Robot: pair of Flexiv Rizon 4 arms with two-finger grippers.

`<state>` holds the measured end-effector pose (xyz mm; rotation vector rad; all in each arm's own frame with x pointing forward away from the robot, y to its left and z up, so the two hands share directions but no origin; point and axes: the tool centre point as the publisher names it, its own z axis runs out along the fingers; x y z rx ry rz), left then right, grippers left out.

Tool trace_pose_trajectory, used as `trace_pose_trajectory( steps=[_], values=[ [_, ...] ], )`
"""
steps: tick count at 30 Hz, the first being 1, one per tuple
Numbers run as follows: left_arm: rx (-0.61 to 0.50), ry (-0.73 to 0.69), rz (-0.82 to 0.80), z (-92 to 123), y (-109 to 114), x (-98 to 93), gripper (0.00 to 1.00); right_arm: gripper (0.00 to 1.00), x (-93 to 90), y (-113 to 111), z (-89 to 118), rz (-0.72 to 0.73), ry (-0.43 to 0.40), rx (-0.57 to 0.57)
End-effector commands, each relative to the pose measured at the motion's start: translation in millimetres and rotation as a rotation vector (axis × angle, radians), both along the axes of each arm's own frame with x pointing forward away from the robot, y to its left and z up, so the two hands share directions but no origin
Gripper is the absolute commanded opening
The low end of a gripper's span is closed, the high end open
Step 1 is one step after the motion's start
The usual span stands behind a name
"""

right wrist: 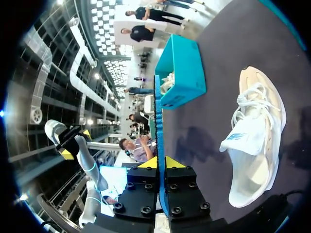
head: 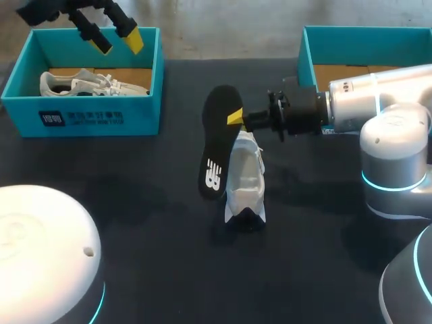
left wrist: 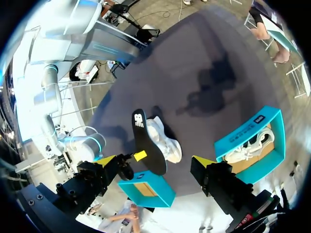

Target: Take the shoe out of the shoebox, open the shoe tongue, remove and reinsert the insole, then place the shoe into the shoebox

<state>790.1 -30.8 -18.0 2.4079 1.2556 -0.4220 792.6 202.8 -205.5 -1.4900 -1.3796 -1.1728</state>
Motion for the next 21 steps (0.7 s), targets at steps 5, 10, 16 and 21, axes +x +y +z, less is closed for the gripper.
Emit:
trace_pose_trajectory(
  steps=[5, 10, 16, 21],
  values=[
    [0.152, 0.036, 0.117, -6, -43, 1.9, 1.00, 0.00, -0.3, 2, 1, -0.001, 0.001, -0.005],
    [0.235, 0.034, 0.217, 4, -63, 2.8, 1.00, 0.00, -0.3, 2, 1, -0.001, 0.001, -0.005],
    [0.273, 0.029, 0.253, 4, -74, 5.8, 1.00, 0.00, -0.3, 2, 1, -0.001, 0.001, -0.005],
    [0.323, 0.030, 0.290, 2, -81, 17.1, 1.00, 0.00, -0.3, 2, 1, -0.001, 0.001, -0.005]
  ],
)
